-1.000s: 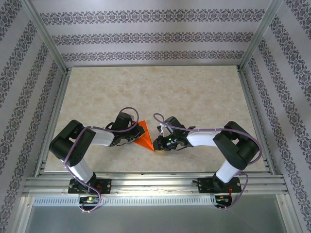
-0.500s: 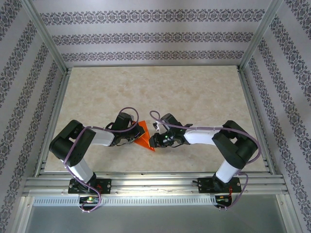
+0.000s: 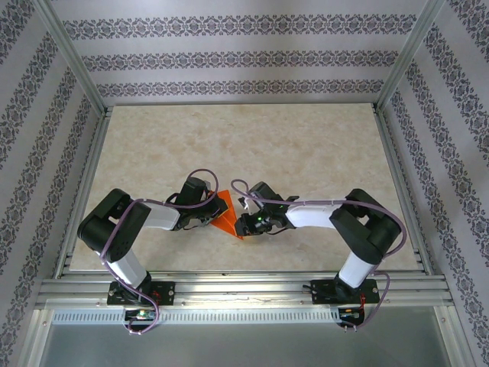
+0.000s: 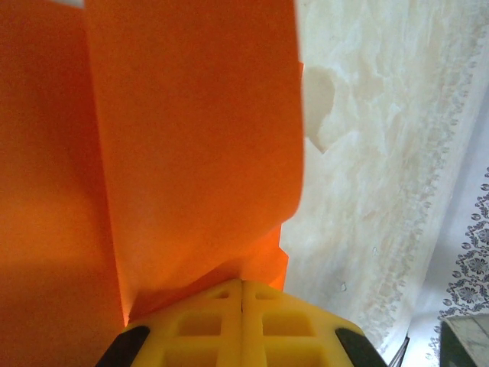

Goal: Fold a paper plane with a square sheet of paper (pick it up from the middle)
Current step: Fourth fold the wing at the center of the table.

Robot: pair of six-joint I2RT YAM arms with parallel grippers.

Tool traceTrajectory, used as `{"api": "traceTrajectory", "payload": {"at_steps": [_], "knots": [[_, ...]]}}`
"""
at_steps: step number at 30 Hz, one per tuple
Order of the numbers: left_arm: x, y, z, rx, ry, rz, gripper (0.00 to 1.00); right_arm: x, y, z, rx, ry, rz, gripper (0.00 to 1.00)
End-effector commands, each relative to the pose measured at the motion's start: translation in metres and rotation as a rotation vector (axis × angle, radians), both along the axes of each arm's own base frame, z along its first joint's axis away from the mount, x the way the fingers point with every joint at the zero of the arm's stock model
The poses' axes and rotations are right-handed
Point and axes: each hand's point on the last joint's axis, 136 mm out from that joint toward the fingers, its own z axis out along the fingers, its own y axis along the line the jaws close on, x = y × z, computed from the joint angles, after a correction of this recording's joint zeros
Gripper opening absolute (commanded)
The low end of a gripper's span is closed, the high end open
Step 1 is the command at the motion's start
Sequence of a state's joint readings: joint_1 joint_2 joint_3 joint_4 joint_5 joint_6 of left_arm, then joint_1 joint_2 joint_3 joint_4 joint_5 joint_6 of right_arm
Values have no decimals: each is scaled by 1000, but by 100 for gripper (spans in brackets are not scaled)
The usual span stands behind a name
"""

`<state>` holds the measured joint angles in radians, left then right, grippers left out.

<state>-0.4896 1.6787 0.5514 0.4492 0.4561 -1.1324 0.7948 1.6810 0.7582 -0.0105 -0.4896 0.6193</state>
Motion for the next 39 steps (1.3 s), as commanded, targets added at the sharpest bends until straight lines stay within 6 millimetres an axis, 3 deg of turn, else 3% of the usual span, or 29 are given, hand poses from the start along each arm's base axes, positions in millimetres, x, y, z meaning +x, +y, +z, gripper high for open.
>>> {"api": "traceTrajectory", "payload": {"at_steps": [1,12,20,39], "knots": [[-4,9,-15,32,26,19,4,4,-4,14,-12,-66,-4,26],[-4,8,-14,24,24,22,4,3,1,2,-50,-53,26,28],[-4,8,-14,24,25,21,4,3,1,-3,-60,-44,28,19],[-6,9,-16,27,28,24,3,-9,-11,-22,-75,4,2,11]]}}
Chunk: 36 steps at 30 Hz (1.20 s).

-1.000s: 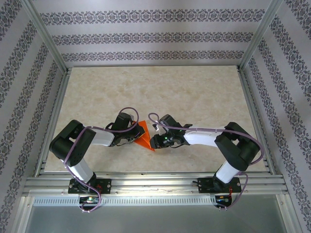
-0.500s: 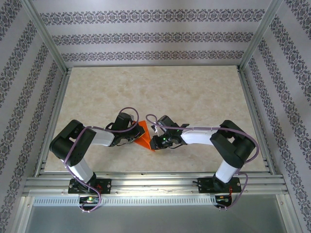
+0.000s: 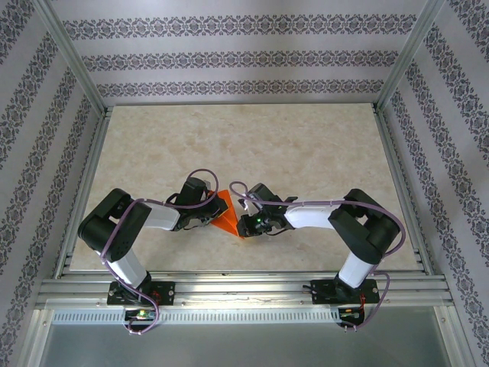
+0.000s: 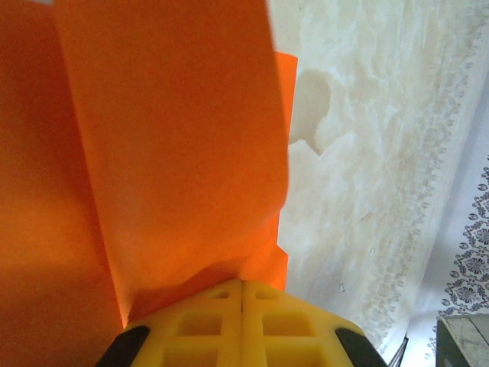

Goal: Fold a paper plane with a square sheet of paper (pick it up from the middle)
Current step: Fourth fold the wing at the center of the table.

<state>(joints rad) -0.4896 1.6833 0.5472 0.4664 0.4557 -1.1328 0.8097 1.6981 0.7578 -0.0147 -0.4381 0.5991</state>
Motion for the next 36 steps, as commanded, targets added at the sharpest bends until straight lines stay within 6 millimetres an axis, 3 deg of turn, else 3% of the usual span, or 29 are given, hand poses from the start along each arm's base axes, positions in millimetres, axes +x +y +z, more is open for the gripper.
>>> {"api": "traceTrajectory", "payload": {"at_steps": [1,11,25,36], "knots": [[-6,9,-15,29,33,23,4,-9,-9,-12,-28,37,-7,11],[-6,9,-15,28,33,21,4,-2,-6,10,2,-28,0,21],[-6,9,-14,20,32,24,4,-6,-5,-7,-49,1,22,17],[-5,7,-15,14,33,21,4,-3,3,3,-20,-11,29,24]]}}
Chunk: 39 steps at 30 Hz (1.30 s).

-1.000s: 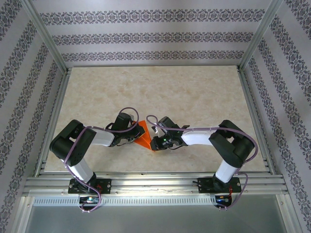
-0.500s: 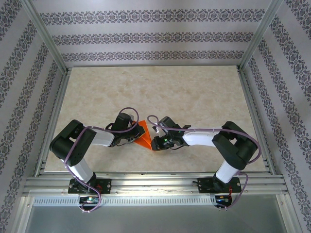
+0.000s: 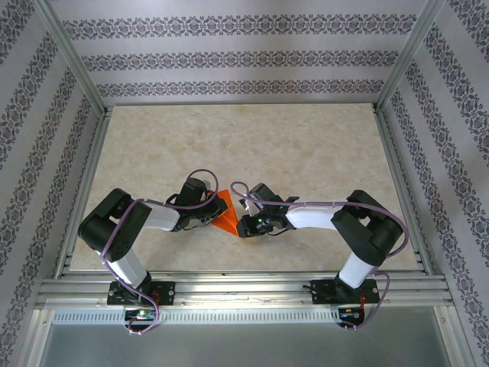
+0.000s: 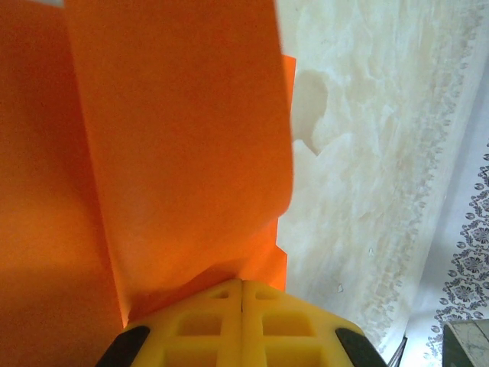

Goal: Fold a paper plane with a square sheet of paper (pick it up from the middle)
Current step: Fourth fold the wing at the center of the table.

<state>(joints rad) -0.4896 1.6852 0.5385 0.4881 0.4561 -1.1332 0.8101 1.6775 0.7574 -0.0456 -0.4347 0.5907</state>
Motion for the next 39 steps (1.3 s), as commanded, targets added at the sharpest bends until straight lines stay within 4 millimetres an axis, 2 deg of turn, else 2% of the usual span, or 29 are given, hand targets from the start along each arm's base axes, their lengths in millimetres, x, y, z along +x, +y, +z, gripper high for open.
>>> {"api": "traceTrajectory", "payload": {"at_steps": [1,11,13,19,23,29,31,34,37,39], "knots": [[-5,8,-15,20,42,22,4,-1,6,-2,-18,-7,28,24],[-5,7,-15,19,43,21,3,-7,-1,-14,-45,16,17,16],[-5,7,-15,19,43,19,4,-9,-3,-17,-48,24,18,12],[-5,8,-15,20,42,21,3,-13,-4,-19,-46,40,19,14],[-6,7,-15,22,44,19,3,-8,-2,-6,-17,25,0,20],[-8,9,-18,28,49,20,3,14,-6,40,106,-35,-105,29],[-8,9,-18,29,49,19,3,16,-3,53,150,-44,-101,28],[-7,9,-17,28,47,20,3,11,14,65,218,-9,-42,20],[-8,9,-17,27,46,20,3,8,27,60,218,18,-10,9],[-8,9,-17,27,47,20,3,7,32,53,200,28,-3,6]]}}
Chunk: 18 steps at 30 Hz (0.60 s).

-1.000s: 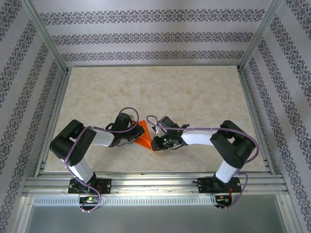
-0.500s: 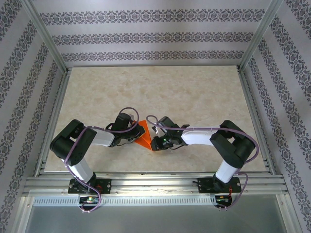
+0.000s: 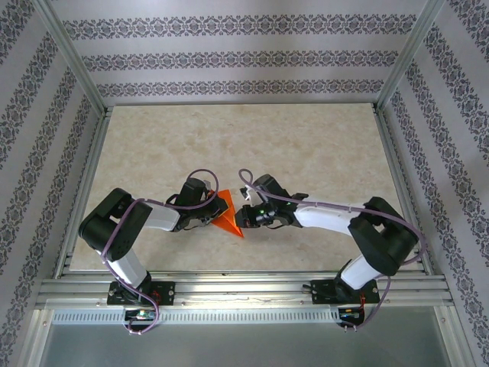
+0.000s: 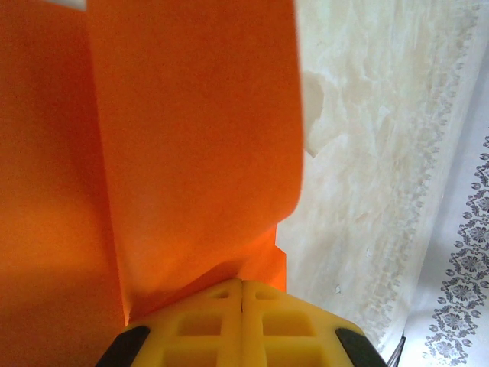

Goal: Fold a paper plane with a square sheet of paper (pick it up from the middle)
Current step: Fourth fold the wing at the center of the table.

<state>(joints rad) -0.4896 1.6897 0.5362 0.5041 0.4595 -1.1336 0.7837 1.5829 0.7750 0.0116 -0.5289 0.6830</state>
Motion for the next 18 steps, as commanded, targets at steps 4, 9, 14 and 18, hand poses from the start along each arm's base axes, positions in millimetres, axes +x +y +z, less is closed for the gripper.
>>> {"api": "traceTrajectory", "payload": {"at_steps": [4,9,14,18], "knots": [[-9,10,-18,34,55,24,3,-3,20,-13,-11,47,38,4],[-9,10,-18,33,56,23,3,-3,21,-28,-47,70,32,4],[-9,10,-18,34,55,22,3,-3,15,-40,-77,86,19,5],[-8,10,-18,35,54,21,3,-4,10,-48,-96,97,5,5]]}}
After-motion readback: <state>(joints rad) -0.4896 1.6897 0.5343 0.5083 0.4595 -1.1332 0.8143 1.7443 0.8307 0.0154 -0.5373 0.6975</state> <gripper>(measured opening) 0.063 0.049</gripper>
